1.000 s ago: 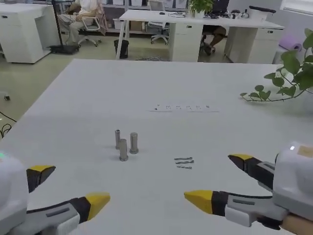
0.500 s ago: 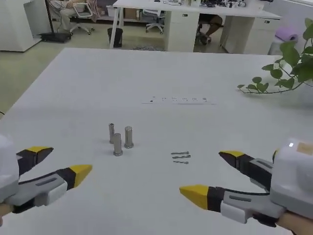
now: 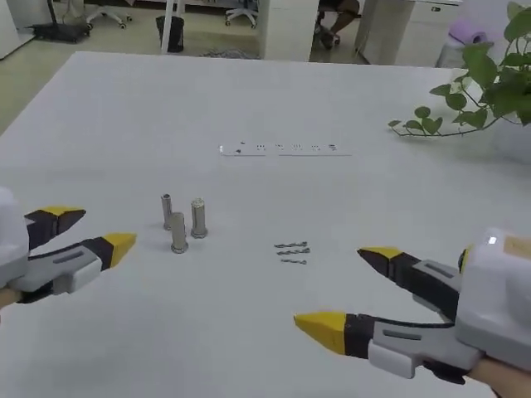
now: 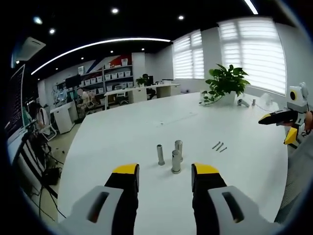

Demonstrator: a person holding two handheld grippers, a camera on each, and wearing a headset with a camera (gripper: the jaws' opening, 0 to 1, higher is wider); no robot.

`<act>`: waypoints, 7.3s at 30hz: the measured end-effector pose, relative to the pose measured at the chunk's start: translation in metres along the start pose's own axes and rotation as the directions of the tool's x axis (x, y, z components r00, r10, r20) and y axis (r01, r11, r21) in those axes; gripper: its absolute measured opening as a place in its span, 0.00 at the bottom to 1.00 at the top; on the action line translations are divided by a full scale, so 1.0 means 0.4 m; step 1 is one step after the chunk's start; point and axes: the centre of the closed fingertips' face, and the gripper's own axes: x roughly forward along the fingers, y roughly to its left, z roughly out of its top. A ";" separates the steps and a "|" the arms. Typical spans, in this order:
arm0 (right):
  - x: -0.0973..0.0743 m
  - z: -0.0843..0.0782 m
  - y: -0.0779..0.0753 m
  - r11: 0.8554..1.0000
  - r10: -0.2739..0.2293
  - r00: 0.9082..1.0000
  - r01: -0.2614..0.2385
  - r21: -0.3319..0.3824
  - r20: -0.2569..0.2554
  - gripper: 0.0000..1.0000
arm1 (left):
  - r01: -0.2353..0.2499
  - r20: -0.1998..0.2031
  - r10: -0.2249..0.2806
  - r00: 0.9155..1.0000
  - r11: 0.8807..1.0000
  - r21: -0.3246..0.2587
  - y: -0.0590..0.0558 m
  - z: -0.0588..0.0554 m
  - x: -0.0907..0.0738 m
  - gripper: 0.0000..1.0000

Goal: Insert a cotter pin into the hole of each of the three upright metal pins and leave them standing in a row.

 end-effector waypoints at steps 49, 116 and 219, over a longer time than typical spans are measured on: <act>0.046 -0.085 -0.051 0.998 -0.051 0.993 0.055 0.036 -0.102 0.76 | 0.214 -0.090 -0.209 0.974 0.976 0.048 0.026 -0.073 0.365 0.10; 0.047 -0.097 -0.023 0.999 -0.012 0.993 0.018 0.051 -0.119 0.67 | 0.247 -0.148 -0.243 0.959 0.969 0.006 -0.218 -0.146 0.124 0.07; 0.256 -0.172 -0.234 0.970 0.049 0.881 -0.155 -0.188 -0.471 0.16 | 0.309 -0.057 -0.307 0.950 0.951 0.016 -0.356 -0.102 0.001 0.73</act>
